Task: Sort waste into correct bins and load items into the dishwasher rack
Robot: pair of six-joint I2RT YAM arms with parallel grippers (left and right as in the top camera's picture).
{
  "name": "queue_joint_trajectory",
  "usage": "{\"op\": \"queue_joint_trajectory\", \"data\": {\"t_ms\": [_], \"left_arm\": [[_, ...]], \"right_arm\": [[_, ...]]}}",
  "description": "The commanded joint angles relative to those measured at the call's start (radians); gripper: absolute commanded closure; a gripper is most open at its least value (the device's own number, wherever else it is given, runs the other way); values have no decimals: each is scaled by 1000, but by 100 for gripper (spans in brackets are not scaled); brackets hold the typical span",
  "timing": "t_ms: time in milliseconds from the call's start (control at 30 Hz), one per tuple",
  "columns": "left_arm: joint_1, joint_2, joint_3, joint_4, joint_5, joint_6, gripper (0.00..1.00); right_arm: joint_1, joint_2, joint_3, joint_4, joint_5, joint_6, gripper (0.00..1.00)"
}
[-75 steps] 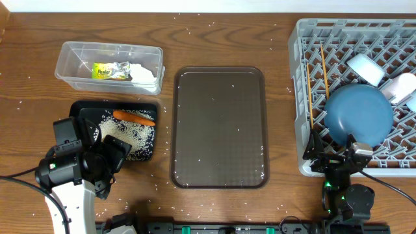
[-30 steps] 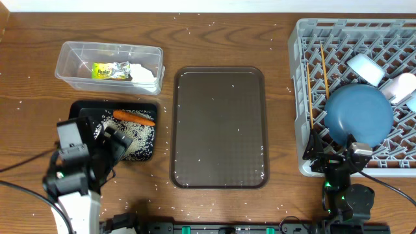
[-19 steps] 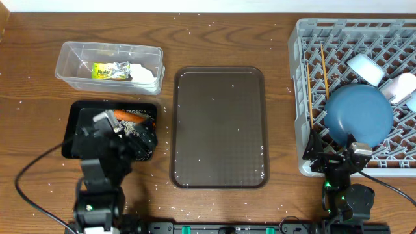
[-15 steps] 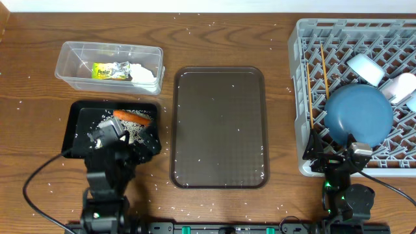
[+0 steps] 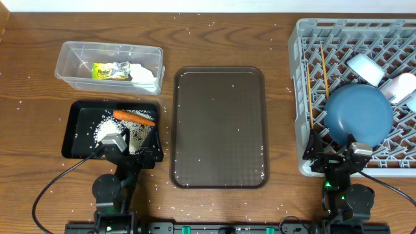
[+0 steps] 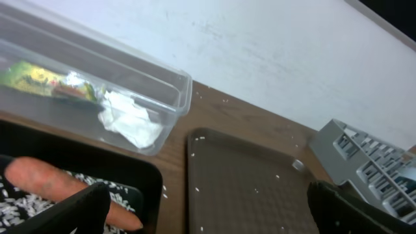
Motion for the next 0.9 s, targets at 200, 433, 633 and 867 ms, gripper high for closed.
{"op": "queue_joint_trajectory", "data": {"t_ms": [200, 433, 633, 867], "left_arm": [[-5, -119, -4, -251, -48, 134, 2], [-5, -164, -4, -254, -73, 137, 2], [-5, -217, -4, -251, -73, 137, 2], [-5, -217, -4, -250, -73, 137, 2]], "right_arm": [[-17, -7, -2, -5, 4, -13, 1], [-17, -7, -2, -5, 4, -14, 1], [-17, -7, -2, -5, 4, -14, 1], [-17, -7, -2, -5, 4, -14, 1]]}}
